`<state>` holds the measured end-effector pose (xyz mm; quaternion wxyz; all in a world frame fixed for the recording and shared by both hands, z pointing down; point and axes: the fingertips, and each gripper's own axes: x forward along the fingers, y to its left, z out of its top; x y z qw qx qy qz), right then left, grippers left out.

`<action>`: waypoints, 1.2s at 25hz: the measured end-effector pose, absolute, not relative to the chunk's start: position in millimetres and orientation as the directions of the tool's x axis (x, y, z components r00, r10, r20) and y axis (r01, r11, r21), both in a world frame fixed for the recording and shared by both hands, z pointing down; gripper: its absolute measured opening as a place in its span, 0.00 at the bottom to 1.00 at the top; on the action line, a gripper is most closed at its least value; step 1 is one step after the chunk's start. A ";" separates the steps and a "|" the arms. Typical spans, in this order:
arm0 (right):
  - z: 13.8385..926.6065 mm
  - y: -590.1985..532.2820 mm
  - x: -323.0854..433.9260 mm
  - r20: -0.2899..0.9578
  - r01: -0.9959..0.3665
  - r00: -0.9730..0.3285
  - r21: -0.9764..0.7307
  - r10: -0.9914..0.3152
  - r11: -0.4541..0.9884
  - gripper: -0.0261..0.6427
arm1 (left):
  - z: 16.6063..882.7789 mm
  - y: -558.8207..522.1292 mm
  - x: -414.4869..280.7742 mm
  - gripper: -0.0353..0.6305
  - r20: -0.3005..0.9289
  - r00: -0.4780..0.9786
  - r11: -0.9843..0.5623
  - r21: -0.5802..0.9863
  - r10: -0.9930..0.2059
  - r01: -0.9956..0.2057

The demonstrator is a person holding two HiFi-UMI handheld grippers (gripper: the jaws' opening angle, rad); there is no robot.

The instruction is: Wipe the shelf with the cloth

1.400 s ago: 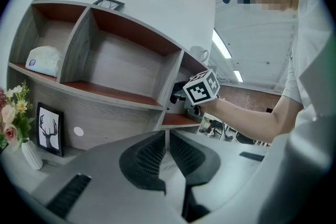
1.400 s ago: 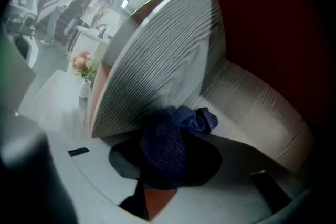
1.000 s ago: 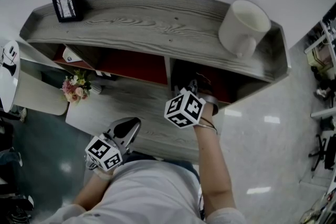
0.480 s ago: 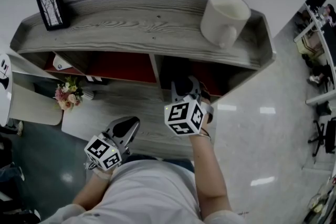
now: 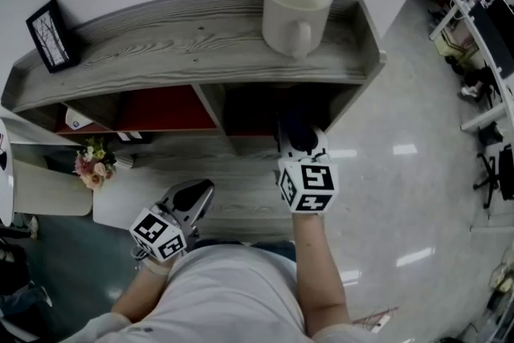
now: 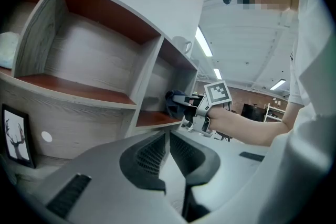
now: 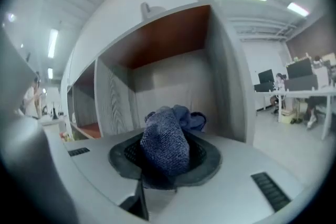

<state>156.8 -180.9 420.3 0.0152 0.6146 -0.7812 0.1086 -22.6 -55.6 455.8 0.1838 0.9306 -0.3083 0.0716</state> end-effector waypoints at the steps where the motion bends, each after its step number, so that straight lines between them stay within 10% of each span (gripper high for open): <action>1: 420.7 -179.1 162.8 0.137 -0.954 -0.240 -0.218 -0.961 0.207 0.21 | 455.8 -55.5 -20.2 0.11 0.248 0.804 -0.748 0.296 -0.540 -0.594; 10: 437.5 -174.2 191.5 -0.002 -0.644 -0.188 -0.755 -0.982 0.124 0.21 | 451.3 -54.1 -8.9 0.11 0.255 0.820 -0.773 0.281 -0.512 -0.569; 30: 480.8 -196.3 245.7 0.013 -0.278 -0.011 -0.960 -1.000 -0.009 0.21 | 456.4 -53.5 -23.6 0.11 0.277 0.759 -0.707 0.278 -0.590 -0.650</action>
